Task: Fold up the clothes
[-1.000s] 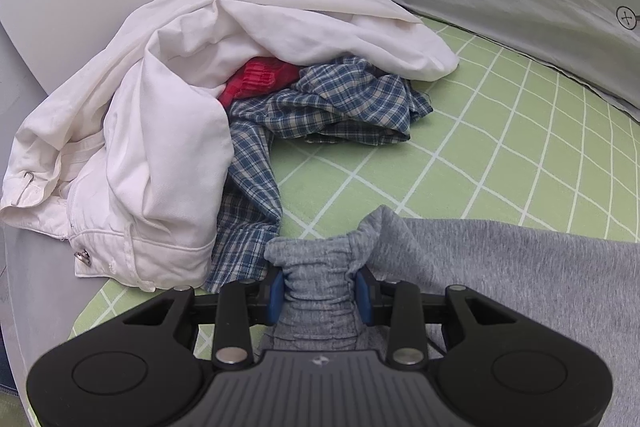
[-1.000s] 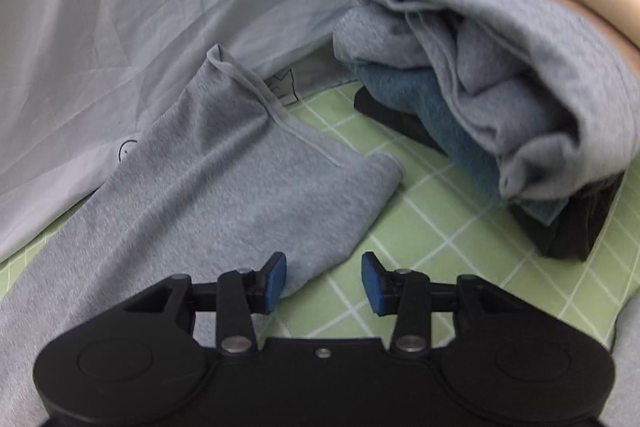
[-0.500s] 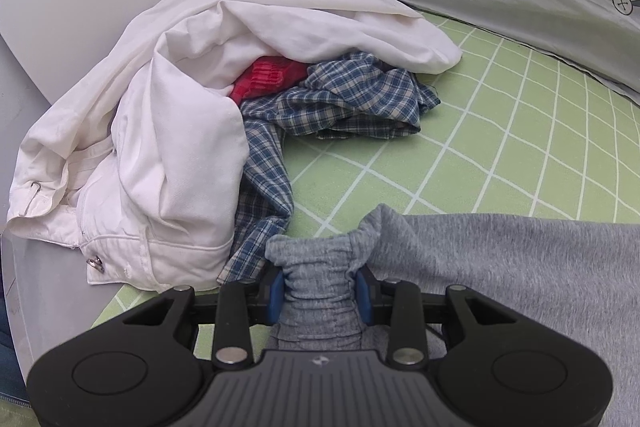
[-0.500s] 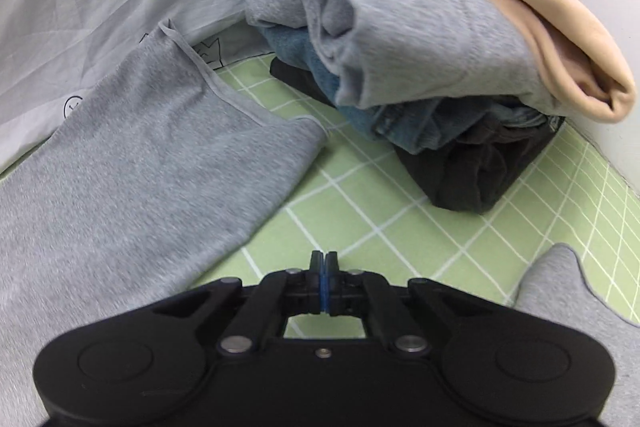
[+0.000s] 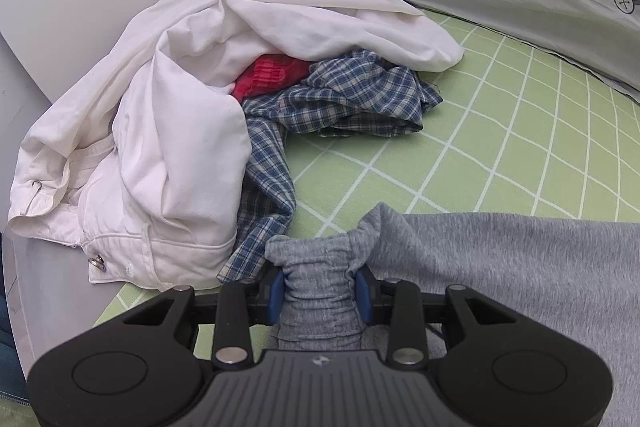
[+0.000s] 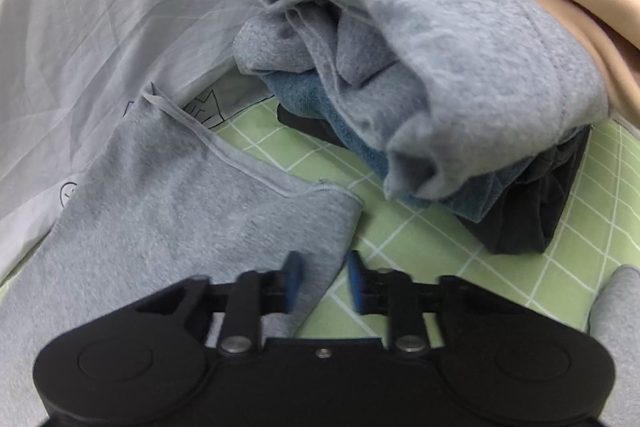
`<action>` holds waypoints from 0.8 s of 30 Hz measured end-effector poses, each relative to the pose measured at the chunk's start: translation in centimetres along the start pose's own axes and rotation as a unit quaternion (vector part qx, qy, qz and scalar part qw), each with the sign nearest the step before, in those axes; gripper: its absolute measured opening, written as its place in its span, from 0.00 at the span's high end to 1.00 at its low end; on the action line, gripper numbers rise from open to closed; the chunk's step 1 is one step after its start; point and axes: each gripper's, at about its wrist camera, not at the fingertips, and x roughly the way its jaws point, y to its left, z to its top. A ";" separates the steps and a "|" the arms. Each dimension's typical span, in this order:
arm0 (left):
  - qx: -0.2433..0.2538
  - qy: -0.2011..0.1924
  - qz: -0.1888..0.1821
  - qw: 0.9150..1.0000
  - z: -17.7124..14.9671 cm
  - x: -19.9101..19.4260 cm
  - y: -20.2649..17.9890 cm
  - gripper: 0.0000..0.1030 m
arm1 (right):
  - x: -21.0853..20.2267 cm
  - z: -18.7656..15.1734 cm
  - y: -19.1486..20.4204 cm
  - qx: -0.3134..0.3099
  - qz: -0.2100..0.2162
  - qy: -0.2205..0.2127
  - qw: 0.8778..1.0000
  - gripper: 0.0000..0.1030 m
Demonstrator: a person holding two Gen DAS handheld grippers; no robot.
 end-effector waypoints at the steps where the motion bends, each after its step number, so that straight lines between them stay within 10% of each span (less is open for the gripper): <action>1: 0.000 0.002 0.000 1.000 0.0 0.0 0.0 0.64 | 0.2 0.1 0.1 -0.009 -0.007 -0.002 1.000 1.00; 18: -0.004 0.015 -0.015 1.000 -0.2 -0.1 1.8 0.64 | -2.5 -1.9 -4.6 -0.018 -0.031 0.016 0.999 0.98; 24: 0.005 -0.005 -0.038 0.999 -0.4 -2.9 2.7 0.53 | -5.5 -2.8 -4.8 -0.024 -0.016 0.007 1.000 0.37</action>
